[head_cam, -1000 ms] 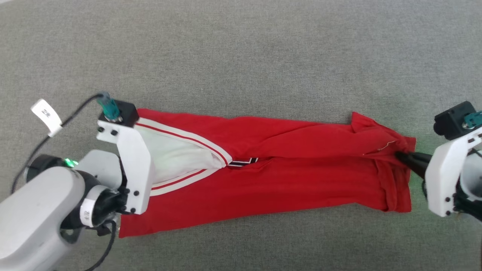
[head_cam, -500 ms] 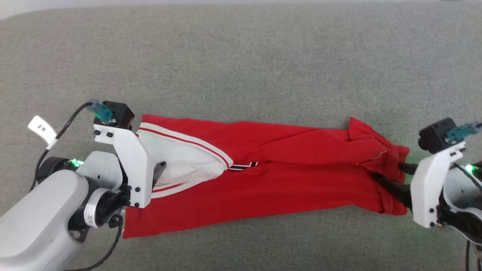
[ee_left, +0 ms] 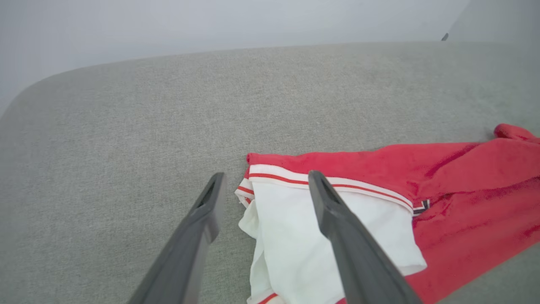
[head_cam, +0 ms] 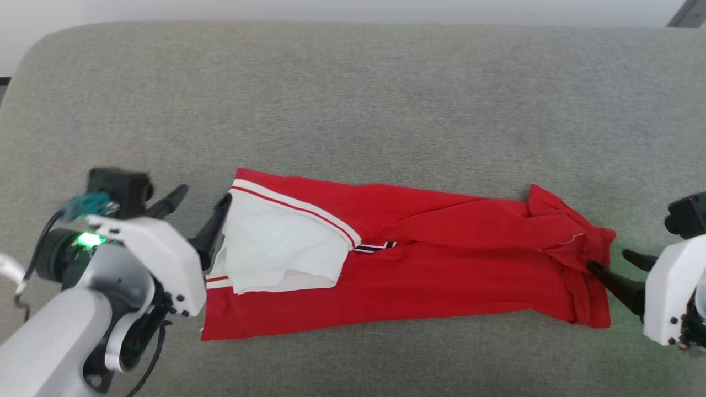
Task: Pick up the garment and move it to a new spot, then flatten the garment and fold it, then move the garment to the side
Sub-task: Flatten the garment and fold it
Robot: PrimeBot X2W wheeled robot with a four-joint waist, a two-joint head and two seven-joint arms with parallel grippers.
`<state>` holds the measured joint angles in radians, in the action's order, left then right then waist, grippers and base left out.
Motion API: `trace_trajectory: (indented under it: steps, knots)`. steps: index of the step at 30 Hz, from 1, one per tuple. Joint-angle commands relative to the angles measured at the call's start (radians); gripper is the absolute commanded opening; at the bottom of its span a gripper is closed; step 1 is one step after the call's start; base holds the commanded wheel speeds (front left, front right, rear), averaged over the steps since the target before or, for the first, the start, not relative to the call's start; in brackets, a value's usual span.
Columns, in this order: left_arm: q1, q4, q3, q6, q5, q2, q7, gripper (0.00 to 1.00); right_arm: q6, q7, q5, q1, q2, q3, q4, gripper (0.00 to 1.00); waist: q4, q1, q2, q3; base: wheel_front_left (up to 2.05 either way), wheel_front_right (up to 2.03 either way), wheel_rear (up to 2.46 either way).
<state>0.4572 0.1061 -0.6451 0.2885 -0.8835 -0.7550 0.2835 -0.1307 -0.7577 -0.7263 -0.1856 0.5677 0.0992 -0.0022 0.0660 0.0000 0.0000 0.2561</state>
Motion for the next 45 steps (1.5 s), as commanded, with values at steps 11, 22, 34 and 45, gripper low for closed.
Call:
trace_trajectory:
  steps: [11, 22, 34, 45]
  knots:
    - [-0.162, -0.032, 0.074, -0.005, 0.002, 0.041, -0.298, 1.0, 0.0, -0.053, 0.025, 0.025, -0.047, -0.076, 0.089, 1.0, 0.064, 0.0, 0.0, 0.022, 0.0, 0.0, 0.0]
    - [-0.247, -0.099, 0.122, -0.028, -0.011, 0.105, -0.494, 1.0, -0.006, -0.115, -0.084, -0.07, -0.142, 0.118, 0.249, 0.0, 0.103, 0.0, 0.0, 0.037, 0.0, 0.0, 0.0]
    - [-0.342, -0.129, 0.212, -0.076, 0.0, 0.193, -0.547, 1.0, 0.0, -0.048, -0.215, -0.153, -0.027, 0.115, 0.235, 0.0, 0.102, 0.0, 0.0, 0.017, 0.0, 0.0, 0.0]
    - [-0.401, -0.112, 0.339, -0.147, 0.079, 0.279, -0.55, 1.0, 0.0, 0.024, -0.232, -0.169, 0.102, 0.008, 0.323, 0.0, 0.079, 0.0, 0.0, 0.002, 0.0, 0.0, 0.0]
